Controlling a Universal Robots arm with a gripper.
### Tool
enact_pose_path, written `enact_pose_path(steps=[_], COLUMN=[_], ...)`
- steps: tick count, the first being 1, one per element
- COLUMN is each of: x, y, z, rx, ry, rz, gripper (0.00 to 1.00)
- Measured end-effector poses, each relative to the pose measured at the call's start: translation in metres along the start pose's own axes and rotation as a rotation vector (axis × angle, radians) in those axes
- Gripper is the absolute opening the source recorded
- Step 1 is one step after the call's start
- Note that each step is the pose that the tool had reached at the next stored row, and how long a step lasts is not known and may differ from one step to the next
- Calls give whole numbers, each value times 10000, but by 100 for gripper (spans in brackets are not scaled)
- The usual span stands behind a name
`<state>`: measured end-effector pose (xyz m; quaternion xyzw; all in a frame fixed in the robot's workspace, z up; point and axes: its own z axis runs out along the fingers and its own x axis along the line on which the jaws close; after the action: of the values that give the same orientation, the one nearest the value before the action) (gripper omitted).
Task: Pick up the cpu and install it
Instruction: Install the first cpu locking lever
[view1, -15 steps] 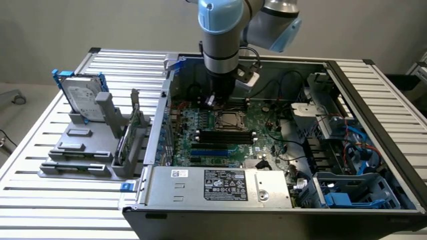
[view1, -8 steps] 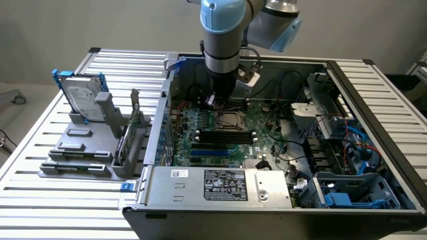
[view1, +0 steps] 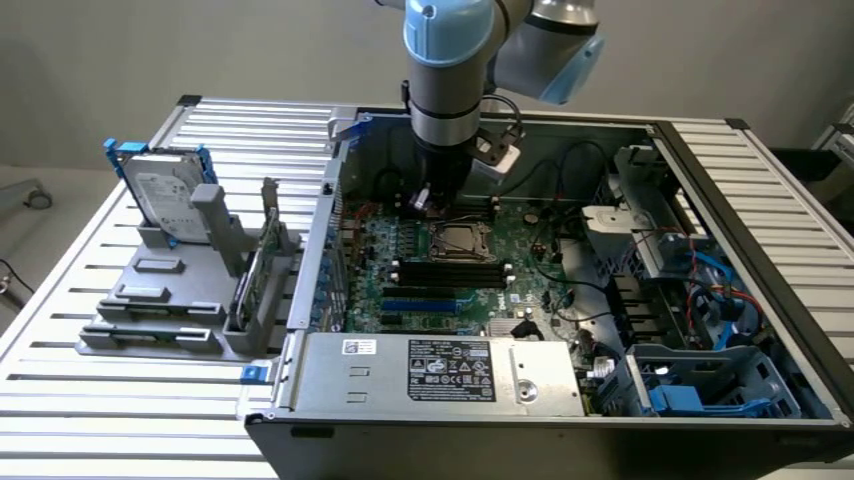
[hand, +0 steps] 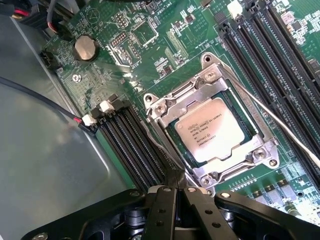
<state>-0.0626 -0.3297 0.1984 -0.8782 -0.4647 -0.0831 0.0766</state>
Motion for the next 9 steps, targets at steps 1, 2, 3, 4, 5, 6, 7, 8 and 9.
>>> enact_pose_path(steps=[1,2,3,4,5,6,7,8,9], x=[2,3,5,7,10,12,14,16,19], y=[2,5,7,11,14,18,21,25,28], z=[0,1,1,1,1,2,2,2,3], rx=[1,2,1,1,1,1,1,1,1], ry=[0,0,0,-1,-1,-1,0,-1,0], rz=[0,0,0,0,0,0,0,0,0], gripper=[11,11,11,11,11,11,11,11,11])
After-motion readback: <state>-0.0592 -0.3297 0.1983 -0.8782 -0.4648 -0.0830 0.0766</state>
